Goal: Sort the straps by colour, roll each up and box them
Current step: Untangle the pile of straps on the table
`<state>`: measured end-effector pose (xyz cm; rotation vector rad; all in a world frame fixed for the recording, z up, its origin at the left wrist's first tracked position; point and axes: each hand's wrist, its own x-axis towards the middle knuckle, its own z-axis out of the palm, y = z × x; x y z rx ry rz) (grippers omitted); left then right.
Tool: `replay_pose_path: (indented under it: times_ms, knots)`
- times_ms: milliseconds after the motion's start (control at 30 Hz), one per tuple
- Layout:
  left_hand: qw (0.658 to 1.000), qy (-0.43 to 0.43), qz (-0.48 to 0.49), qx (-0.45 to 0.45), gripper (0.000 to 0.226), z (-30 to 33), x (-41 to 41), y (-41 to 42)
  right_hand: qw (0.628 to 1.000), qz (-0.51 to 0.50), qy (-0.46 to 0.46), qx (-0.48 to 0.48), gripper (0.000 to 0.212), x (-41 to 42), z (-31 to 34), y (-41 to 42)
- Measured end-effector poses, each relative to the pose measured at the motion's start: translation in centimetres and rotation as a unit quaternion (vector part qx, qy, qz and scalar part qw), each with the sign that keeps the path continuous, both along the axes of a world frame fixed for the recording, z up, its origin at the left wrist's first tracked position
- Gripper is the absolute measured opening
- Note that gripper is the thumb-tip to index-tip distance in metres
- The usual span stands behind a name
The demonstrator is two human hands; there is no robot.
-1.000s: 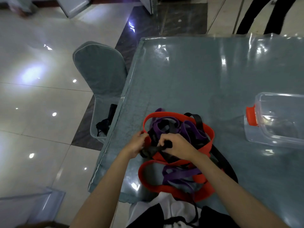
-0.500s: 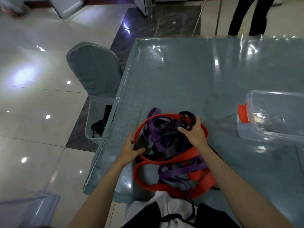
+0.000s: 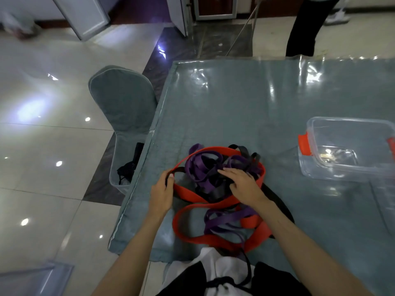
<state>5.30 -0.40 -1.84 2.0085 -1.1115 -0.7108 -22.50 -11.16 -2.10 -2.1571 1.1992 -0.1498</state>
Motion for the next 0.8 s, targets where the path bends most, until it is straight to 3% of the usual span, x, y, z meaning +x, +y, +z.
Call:
replay_pose_path:
  times_ms: [133,267,333,567,700,800]
  knots:
    - [0.999,-0.026,-0.023,0.037,0.027,-0.2,0.3,0.8,0.997,-0.052,-0.057,0.023,0.043,-1.0,-0.6,1.5]
    - [0.995,-0.022,-0.022,0.095,0.031,-1.0,0.8,1.0,0.996,-0.083,-0.013,0.013,0.057,-0.3,-0.7,1.8]
    - [0.997,-0.016,0.012,0.073,0.029,-0.9,1.3,1.1,0.993,-0.114,-0.042,0.012,0.059,0.1,-0.7,1.8]
    - [0.992,0.101,0.070,-0.009,0.020,0.4,2.7,-0.6,0.974,-0.174,-0.140,-0.039,0.033,-0.1,0.1,1.0]
    - [0.990,0.124,0.051,0.038,0.044,-0.2,3.4,-1.8,0.946,-0.240,-0.172,-0.135,0.030,-1.2,1.3,2.4]
    - [0.994,0.034,-0.017,0.104,0.065,-1.2,3.8,-1.7,0.935,-0.300,-0.126,-0.139,0.029,-2.9,1.2,4.3]
